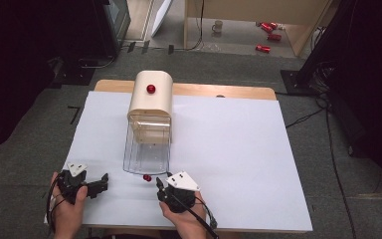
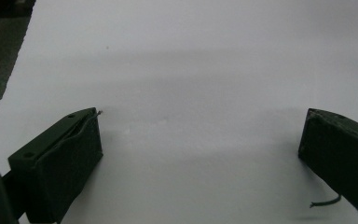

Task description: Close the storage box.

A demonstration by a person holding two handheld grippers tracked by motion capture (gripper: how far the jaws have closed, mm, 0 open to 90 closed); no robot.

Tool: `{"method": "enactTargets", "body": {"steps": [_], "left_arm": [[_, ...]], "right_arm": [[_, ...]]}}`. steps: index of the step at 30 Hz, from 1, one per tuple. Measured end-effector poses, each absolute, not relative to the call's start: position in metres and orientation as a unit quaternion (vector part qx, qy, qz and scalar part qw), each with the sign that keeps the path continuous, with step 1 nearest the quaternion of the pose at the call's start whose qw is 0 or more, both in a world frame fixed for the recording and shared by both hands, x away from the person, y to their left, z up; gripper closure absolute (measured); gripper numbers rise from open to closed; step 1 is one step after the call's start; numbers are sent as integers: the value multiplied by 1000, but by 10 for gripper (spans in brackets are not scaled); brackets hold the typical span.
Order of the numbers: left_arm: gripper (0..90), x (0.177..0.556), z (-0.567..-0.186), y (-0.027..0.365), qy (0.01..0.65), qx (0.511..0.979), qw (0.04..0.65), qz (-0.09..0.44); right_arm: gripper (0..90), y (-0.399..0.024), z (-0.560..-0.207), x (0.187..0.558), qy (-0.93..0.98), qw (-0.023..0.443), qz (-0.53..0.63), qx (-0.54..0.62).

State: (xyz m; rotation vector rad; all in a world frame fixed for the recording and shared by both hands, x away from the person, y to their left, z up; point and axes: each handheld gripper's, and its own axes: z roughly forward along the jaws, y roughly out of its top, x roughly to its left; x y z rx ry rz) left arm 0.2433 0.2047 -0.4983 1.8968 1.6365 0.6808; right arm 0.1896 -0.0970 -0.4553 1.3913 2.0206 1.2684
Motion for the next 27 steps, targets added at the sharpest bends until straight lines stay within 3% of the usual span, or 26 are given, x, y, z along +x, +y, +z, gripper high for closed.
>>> {"method": "enactTargets", "body": {"steps": [27], "left_arm": [[0,244,-498,205,608,703,269,252]], "right_arm": [[656,-61,-456,187,738,162,460,465]]}}
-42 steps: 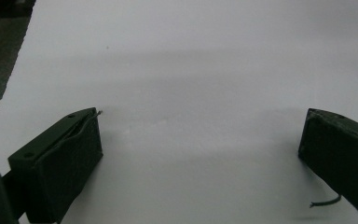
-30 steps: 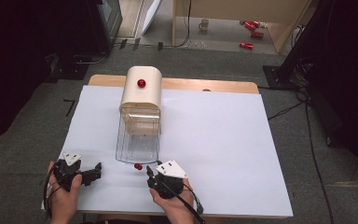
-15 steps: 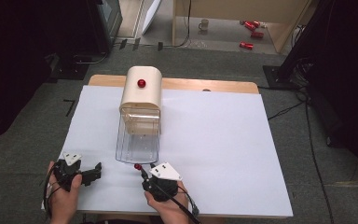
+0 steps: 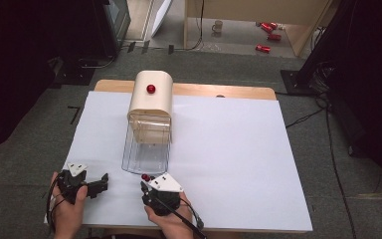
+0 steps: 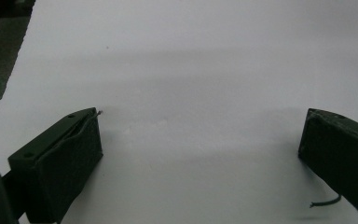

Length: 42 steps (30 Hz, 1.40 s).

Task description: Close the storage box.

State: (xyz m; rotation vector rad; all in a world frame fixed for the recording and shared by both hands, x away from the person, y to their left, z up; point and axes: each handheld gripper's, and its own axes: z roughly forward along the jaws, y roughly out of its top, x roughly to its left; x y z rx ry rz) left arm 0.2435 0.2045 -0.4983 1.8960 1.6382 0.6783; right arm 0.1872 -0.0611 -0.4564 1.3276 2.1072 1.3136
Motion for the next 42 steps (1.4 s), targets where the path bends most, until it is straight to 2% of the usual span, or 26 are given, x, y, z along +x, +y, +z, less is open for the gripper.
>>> {"method": "enactTargets", "body": {"steps": [5,12,17,27,42], "left_arm": [[0,244,-498,205,608,704,269,252],[0,244,-498,205,608,703,270,252],[0,244,-498,205,608,703,270,252],[0,243,-498,205,607,703,270,252],[0,243,-498,205,607,704,269,252]], "right_arm": [[659,-57,-457,188,735,160,462,470],[732,-52,-456,190,728,173,464,475],[751,-52,-457,191,727,175,463,476],[755,-59,-437,196,721,191,468,474],[757,-64,-414,230,716,203,470,474]]}}
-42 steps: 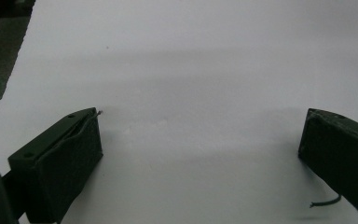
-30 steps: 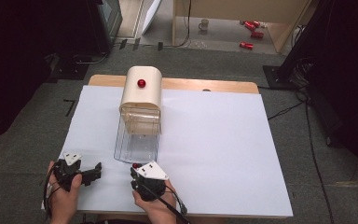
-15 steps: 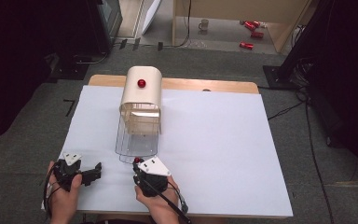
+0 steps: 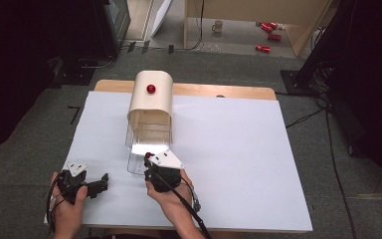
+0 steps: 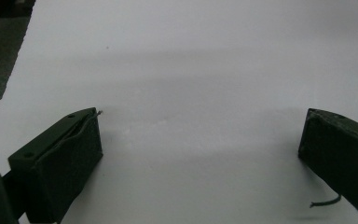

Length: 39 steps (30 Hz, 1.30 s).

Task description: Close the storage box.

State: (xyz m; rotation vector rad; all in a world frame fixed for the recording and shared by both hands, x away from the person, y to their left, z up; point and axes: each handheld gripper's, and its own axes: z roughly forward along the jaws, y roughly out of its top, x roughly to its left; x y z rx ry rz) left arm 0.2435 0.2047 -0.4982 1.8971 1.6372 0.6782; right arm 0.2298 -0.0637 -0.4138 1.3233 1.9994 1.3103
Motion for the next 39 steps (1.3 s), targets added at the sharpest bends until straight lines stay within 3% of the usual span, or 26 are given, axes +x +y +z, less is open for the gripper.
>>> {"method": "enactTargets", "body": {"steps": [26,39], "left_arm": [[0,244,-498,205,607,703,270,253],[0,244,-498,205,607,703,270,253]], "right_arm": [[757,-62,-402,300,717,208,452,488],[728,-61,-402,307,720,201,455,484]]}}
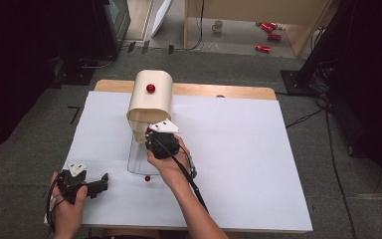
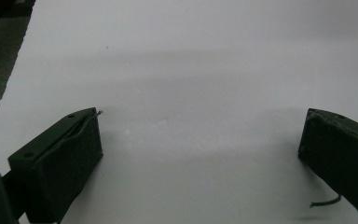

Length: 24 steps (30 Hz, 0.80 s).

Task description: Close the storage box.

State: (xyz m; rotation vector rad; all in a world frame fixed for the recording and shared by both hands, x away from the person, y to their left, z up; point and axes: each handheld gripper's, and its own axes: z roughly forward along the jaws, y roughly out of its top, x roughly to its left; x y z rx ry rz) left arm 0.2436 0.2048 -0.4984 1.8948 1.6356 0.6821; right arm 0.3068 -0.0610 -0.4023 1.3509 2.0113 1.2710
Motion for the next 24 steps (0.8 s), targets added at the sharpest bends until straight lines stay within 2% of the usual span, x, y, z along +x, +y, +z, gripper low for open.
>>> {"method": "enactTargets", "body": {"steps": [4,5,6,7,8,11,12,13,17,24], "left_arm": [[0,244,-498,205,607,704,270,253],[0,244,-498,205,607,704,270,253],[0,244,-498,205,607,704,269,253],[0,244,-498,205,607,704,269,252],[0,244,-498,205,607,704,269,252],[0,244,-498,205,607,704,269,252],[0,244,-498,205,607,704,269,252],[0,244,-498,205,607,704,269,252],[0,244,-498,205,607,704,269,251],[0,244,-498,205,606,706,267,251]], "right_arm": [[561,-62,-406,302,728,192,452,478],[503,-63,-407,300,728,192,451,479],[387,-64,-409,296,730,192,446,480],[332,-65,-411,294,732,191,443,481],[332,-65,-411,294,732,191,443,481],[138,-67,-414,284,740,192,430,481],[138,-67,-414,284,740,192,430,481],[88,-68,-414,280,739,190,428,485],[11,-69,-415,270,734,185,428,493],[0,-70,-419,254,728,191,425,503]]}}
